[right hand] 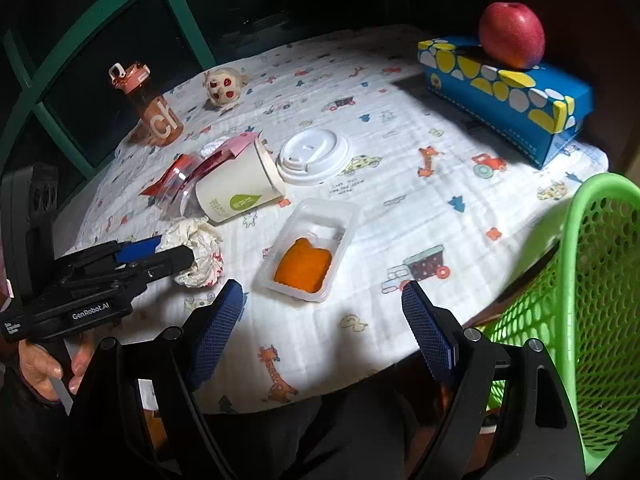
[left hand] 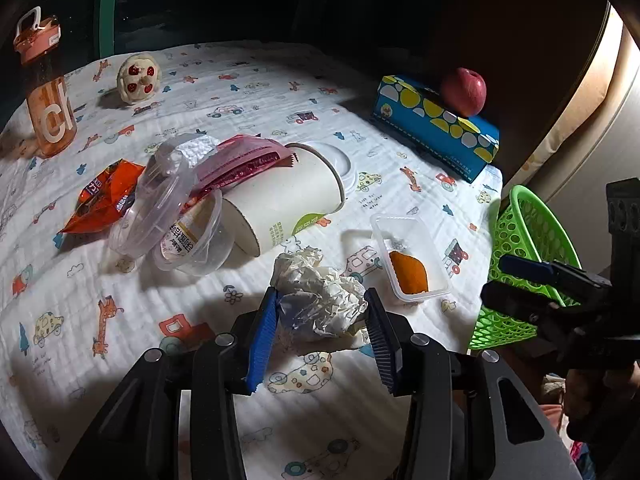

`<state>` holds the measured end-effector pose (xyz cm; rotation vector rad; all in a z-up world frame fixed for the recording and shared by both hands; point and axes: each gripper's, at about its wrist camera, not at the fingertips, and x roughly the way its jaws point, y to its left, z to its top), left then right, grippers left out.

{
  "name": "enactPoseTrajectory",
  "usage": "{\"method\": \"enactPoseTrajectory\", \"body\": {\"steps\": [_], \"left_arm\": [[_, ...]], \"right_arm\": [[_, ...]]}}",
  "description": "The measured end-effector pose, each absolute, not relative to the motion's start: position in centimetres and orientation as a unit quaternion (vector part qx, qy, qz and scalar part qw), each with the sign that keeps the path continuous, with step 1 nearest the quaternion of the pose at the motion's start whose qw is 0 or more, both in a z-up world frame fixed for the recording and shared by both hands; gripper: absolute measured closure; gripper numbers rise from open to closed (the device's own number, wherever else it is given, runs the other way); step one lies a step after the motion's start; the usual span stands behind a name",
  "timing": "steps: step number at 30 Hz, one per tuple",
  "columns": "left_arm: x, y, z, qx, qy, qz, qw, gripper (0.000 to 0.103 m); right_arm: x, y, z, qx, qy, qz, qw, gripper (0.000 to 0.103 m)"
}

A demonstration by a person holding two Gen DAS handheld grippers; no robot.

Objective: Collect trash
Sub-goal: 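Grasp the crumpled tissue with the left gripper while the right gripper grasps the orange-food tray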

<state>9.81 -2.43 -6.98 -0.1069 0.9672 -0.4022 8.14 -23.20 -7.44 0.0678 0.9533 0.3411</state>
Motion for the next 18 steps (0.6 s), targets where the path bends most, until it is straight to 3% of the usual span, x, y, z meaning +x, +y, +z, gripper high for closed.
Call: {"method": "enactPoseTrajectory", "body": {"steps": [11,18], "left_arm": [[9.3,-0.8,-6.6,-0.064,0.458,-0.181,0.868,0.061],[9.5,-0.3,-6.8,-0.069,0.46,-0.175,0.867,0.061]], "right_arm": [[10.3,-19.9,-12.0,0.009,0.489,0.16,0.857,0.022],[11.4,-20.0,-12.0,0.011,0.473,0.148,0.869,0.044]]}}
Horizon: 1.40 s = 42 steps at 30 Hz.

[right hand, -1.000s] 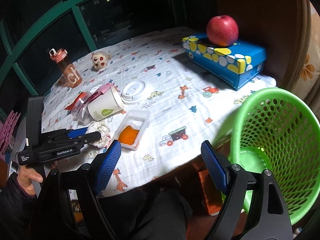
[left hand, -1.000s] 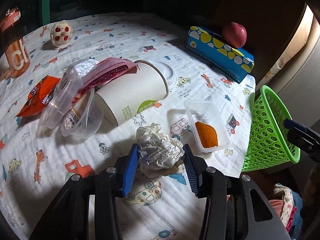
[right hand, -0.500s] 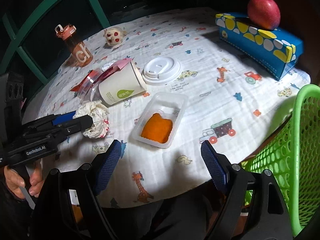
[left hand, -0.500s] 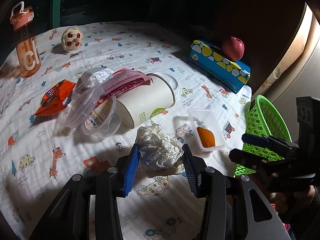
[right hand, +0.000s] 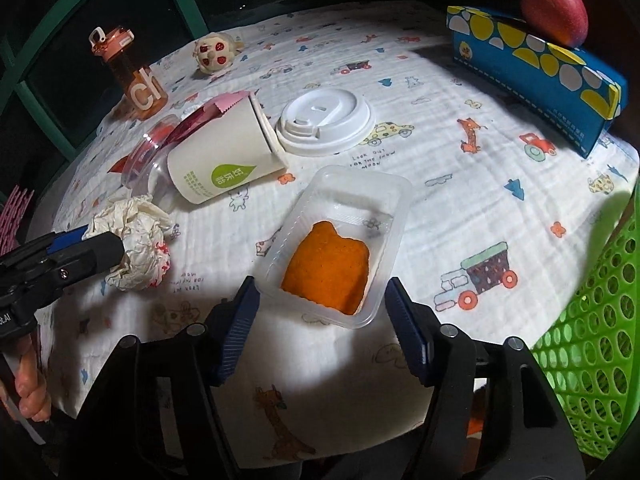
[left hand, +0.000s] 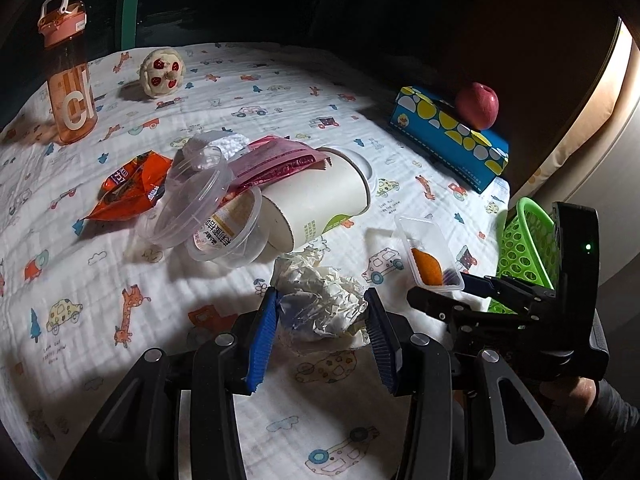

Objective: Collect trash
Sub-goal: 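Grasp the crumpled tissue with the left gripper while the right gripper grasps the orange-food tray, then carry tissue and food tray over the wastebasket and open both grippers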

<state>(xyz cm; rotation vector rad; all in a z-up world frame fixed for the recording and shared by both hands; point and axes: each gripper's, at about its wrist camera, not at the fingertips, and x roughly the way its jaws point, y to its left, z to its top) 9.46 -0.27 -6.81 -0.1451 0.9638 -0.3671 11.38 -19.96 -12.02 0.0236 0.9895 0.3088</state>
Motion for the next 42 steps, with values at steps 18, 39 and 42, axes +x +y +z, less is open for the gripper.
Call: {"method": "enactPoseTrajectory", "body": {"steps": [18,39,42], "left_arm": [[9.6,-0.4,-6.9,-0.08,0.461,-0.181,0.865,0.061],[10.3,-0.8,-6.2,-0.083,0.457,-0.193,0.864,0.061],[10.3,-1.3,-5.8,-0.081,0.454,-0.2,0.864,0.061]], "right_arm": [[15.7,-21.6,-8.5,0.027,0.422,0.14,0.896,0.048],[18.5,-23.4,-6.7,0.037,0.462,0.151,0.873,0.053],[17.6,-23.9,-5.7,0.012,0.462,0.145,0.875,0.053]]}}
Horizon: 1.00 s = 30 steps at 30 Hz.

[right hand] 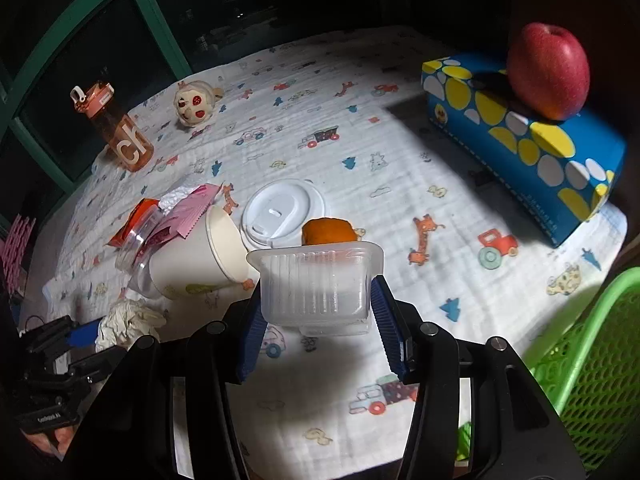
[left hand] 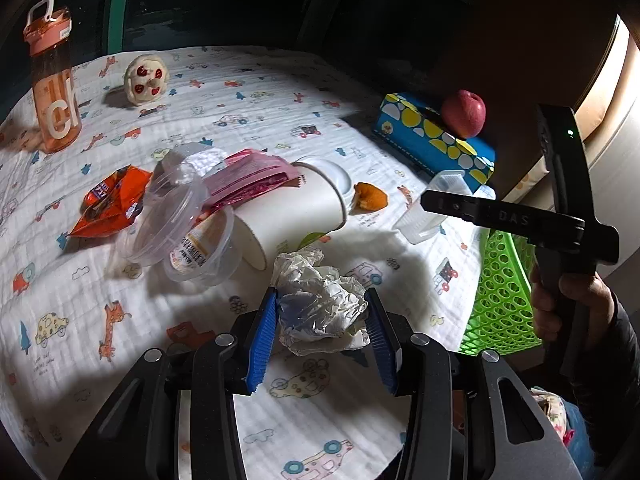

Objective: Collect trash
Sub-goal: 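Carry tissue and food tray over the wastebasket and open both grippers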

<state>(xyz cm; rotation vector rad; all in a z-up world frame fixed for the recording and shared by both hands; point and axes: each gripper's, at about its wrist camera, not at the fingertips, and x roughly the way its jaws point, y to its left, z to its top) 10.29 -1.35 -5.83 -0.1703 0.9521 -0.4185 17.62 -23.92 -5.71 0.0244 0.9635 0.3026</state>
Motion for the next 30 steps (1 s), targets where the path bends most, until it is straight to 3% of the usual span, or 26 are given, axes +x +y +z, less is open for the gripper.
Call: {"method": "enactPoseTrajectory", "body": {"steps": [14,27,30], "left_arm": [[10.7,-9.7,-2.0,-0.044,0.425,-0.281,0.859,0.061],[9.9,-22.9,1.0,0.008,0.406,-0.384,0.829,0.061],[9.4,-25.6,1.0,0.019,0.408,-0.405,0.818,0.061]], "right_arm": [[8.7,-35.5,-0.9,0.052,0.4,0.055,0.913,0.053],[2.6,-46.2,-4.2,0.105,0.421,-0.051,0.9,0.051],[1.7,-47.6,-4.3,0.117,0.419,-0.061,0.899,0.044]]}}
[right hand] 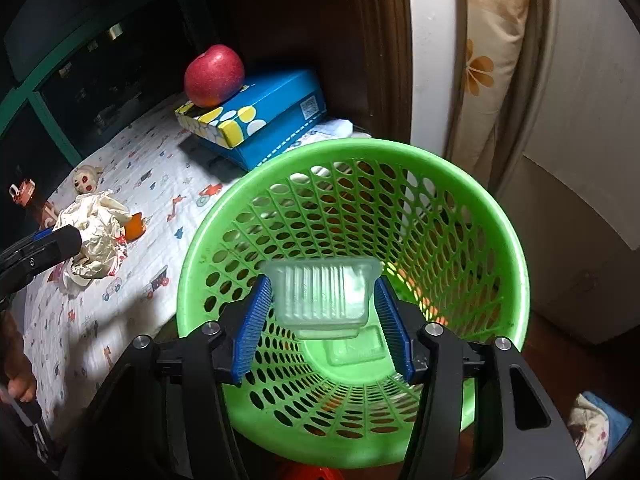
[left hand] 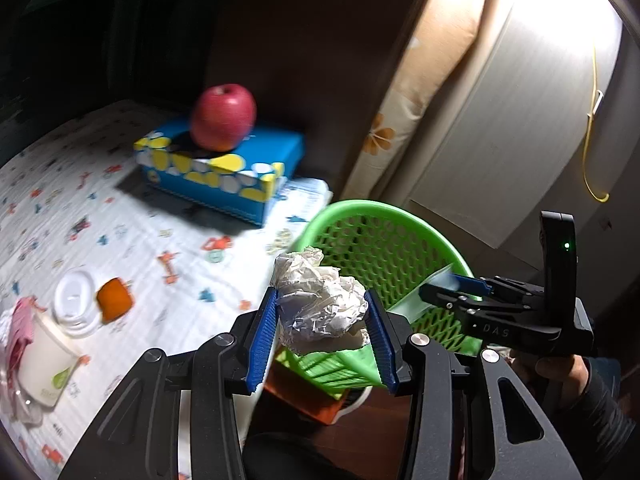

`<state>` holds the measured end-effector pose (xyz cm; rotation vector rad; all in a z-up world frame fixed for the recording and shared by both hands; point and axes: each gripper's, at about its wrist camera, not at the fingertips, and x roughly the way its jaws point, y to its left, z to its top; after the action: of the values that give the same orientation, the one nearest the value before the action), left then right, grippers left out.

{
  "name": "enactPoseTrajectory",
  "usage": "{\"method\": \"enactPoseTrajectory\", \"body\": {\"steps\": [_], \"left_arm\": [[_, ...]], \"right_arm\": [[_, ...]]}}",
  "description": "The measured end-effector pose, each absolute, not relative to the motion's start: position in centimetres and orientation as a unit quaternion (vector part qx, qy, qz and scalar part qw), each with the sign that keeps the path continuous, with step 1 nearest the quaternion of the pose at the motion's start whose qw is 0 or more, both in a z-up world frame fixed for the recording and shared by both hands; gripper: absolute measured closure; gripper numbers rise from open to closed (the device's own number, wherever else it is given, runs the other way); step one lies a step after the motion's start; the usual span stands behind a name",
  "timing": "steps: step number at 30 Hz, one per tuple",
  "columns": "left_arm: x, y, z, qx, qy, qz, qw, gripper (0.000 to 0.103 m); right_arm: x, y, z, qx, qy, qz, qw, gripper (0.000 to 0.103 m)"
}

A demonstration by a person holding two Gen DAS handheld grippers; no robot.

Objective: Collect trash
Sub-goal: 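Carry tissue and food tray over the wastebasket and open both grippers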

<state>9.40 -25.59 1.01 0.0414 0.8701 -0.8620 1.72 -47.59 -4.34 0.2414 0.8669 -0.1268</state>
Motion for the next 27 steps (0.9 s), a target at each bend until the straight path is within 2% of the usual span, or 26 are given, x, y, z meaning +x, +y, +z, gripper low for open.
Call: {"method": "enactPoseTrajectory", "body": {"steps": [13,16,22,27], "left_arm": [[8.3,-32.8,-0.9,0.042,0.44,-0.444,0.779,0.059],[8.0,-33.8,-1.8,0.05,0.45,-0.445,0.773,0.057],[7.9,-34.1,-2.7,0.05,0.458,-0.441,0.77,0.044],[8.0,-32.5,-2.1,0.046,0.45,-0.432,0.78,0.044]], "right_arm": [[-2.0,-50.3,-3.1,0.141,0.385,-0.084,0.908,0.035],[-2.9,-50.5,-2.8,0.141,0.377,-0.089,0.911,0.033],[-3.5,-50.5,-2.4,0.143,0.369,-0.087,0.914,0.03],[-3.3,-49.5,-1.9,0.138,0.363,-0.077,0.918,0.03]]}}
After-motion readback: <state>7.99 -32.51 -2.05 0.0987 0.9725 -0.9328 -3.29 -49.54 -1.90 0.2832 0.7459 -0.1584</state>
